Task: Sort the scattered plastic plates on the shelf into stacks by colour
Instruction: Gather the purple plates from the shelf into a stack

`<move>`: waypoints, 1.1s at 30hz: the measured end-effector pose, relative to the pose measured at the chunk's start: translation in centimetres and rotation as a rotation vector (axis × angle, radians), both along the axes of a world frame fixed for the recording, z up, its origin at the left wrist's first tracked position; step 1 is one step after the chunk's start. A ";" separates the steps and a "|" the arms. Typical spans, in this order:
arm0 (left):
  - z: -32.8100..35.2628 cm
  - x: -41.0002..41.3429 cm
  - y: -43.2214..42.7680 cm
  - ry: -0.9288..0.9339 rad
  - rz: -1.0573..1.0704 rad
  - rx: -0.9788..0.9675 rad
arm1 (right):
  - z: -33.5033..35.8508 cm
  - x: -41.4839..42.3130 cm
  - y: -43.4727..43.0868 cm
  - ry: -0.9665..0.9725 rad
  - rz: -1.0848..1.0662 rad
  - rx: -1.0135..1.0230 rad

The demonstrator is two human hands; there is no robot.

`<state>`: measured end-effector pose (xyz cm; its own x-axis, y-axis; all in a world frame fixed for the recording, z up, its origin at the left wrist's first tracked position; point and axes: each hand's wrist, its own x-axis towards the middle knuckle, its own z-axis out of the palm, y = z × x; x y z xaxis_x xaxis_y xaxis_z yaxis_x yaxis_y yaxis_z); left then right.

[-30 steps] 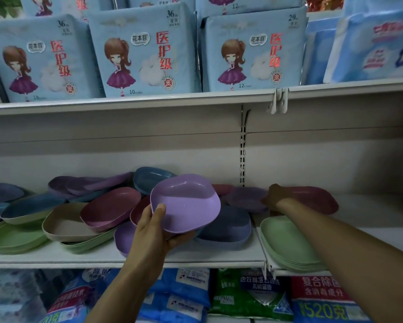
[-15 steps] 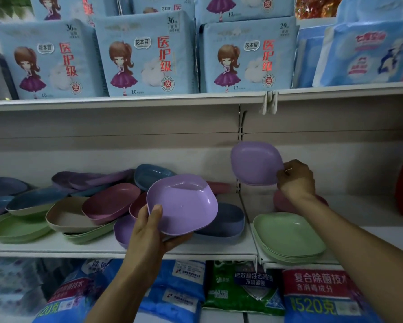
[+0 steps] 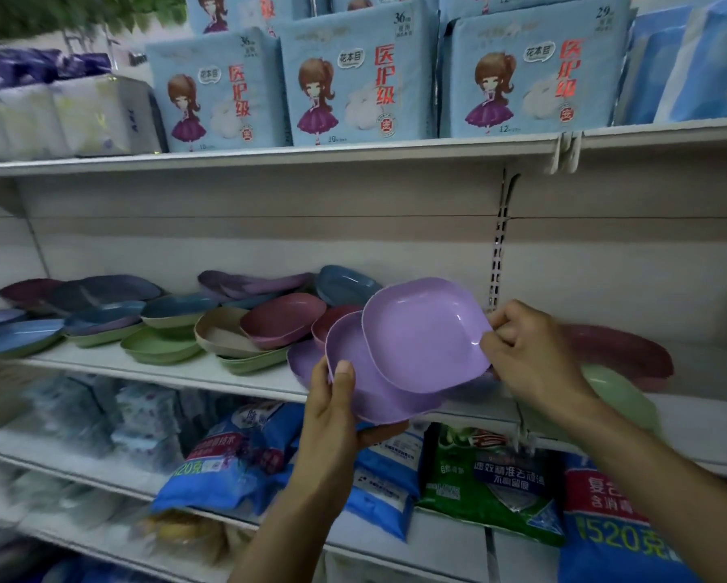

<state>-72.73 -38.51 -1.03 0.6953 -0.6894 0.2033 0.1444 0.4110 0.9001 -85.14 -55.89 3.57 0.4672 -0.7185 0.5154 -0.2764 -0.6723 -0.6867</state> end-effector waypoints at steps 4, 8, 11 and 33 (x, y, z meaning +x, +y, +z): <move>-0.8 0.7 1.8 -0.021 0.043 0.002 | -1.6 2.1 4.1 0.096 0.025 -0.033; -1.6 2.4 3.7 0.018 0.072 0.006 | -2.3 4.4 7.0 0.271 0.016 -0.090; -1.9 4.8 5.7 0.043 0.071 0.032 | -2.4 6.1 8.6 0.382 0.004 -0.162; -2.1 21.5 17.3 0.135 -0.016 0.247 | -5.7 21.0 20.1 0.084 0.362 0.658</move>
<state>-51.18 -21.18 -3.16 0.6932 -0.7177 -0.0662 0.2744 0.1778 0.9450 -64.13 -35.79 -2.08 0.7511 -0.6600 -0.0148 -0.1857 -0.1897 -0.9641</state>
